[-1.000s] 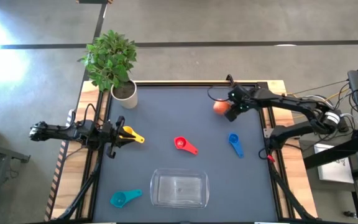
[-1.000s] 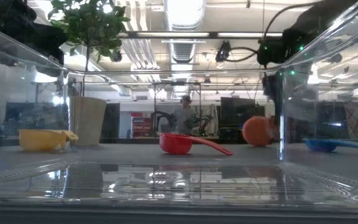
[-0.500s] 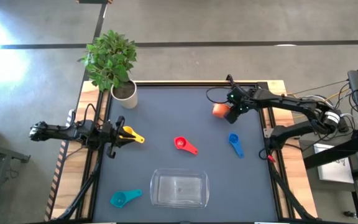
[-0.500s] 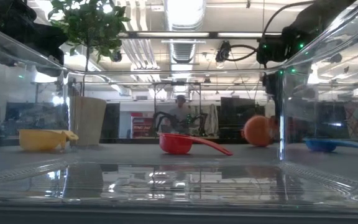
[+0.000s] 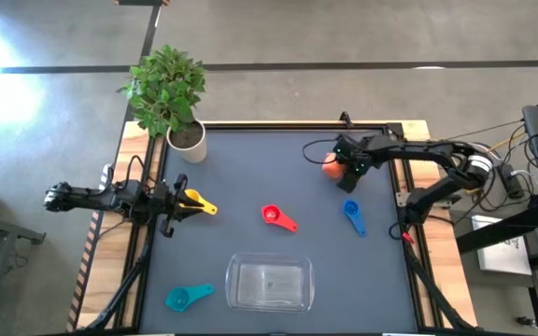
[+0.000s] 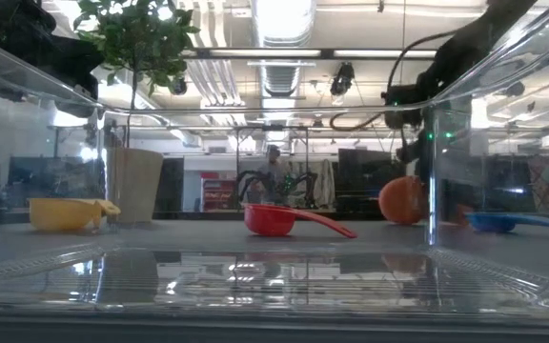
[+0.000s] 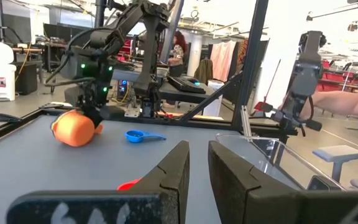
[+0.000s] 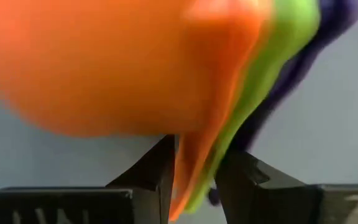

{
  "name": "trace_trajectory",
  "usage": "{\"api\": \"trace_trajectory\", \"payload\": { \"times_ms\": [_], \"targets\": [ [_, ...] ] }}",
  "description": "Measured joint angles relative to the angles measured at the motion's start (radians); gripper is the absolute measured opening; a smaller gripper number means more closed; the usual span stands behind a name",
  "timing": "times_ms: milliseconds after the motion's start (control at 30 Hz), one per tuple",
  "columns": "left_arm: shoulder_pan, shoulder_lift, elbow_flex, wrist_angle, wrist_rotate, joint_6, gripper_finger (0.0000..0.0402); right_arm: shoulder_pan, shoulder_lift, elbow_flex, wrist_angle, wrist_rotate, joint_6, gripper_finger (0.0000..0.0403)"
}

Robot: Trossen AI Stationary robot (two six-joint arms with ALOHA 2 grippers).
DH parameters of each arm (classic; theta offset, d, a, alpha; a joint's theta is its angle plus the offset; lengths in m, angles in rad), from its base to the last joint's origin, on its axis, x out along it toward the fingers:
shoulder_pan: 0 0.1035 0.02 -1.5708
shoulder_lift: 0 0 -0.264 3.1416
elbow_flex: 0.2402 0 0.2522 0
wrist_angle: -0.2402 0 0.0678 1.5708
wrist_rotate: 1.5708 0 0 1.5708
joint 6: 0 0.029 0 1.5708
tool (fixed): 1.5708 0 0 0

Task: Nest measuring cups in basket
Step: Stack the violet measuring cup on top of the green measuring cup

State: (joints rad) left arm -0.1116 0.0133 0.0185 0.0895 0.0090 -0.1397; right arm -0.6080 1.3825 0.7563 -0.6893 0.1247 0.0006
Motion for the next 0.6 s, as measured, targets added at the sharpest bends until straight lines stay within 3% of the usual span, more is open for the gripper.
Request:
{"api": "trace_trajectory", "payload": {
  "times_ms": [133, 267, 600],
  "targets": [
    [0.000, 0.000, 0.000, 0.000, 0.000, 0.000, 0.0041, 0.000, 0.058, 0.000, 0.023, 0.008, -0.011, 0.0083],
    [0.000, 0.000, 0.000, 0.000, 0.000, 0.000, 0.0041, 0.020, 0.075, 0.002, 0.040, 0.079, -0.003, 0.0023],
    [0.000, 0.000, 0.000, 0.000, 0.000, 0.000, 0.0041, 0.156, 0.044, 0.009, 0.090, 0.576, 0.016, 0.0011]
  ]
}}
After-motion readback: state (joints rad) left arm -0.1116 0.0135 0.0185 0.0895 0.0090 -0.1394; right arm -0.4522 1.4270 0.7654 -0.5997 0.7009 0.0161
